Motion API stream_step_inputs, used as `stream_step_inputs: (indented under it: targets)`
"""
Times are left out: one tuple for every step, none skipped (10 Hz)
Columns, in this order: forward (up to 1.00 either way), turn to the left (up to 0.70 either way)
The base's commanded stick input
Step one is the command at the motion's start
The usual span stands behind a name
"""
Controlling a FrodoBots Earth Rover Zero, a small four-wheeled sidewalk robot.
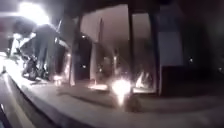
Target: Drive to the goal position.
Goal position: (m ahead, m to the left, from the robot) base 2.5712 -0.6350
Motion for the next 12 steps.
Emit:
stream_step_inputs:
  targets:
    - [0.45,-0.27]
    - [0.45,-0.27]
    - [0.45,-0.27]
    - [0.45,-0.27]
    - [0.45,-0.27]
    - [0.45,-0.27]
    - [0.45,-0.27]
    - [0.45,-0.27]
    - [0.45,-0.27]
    - [0.45,-0.08]
    - [0.45,0.0]
    - [0.45,0.0]
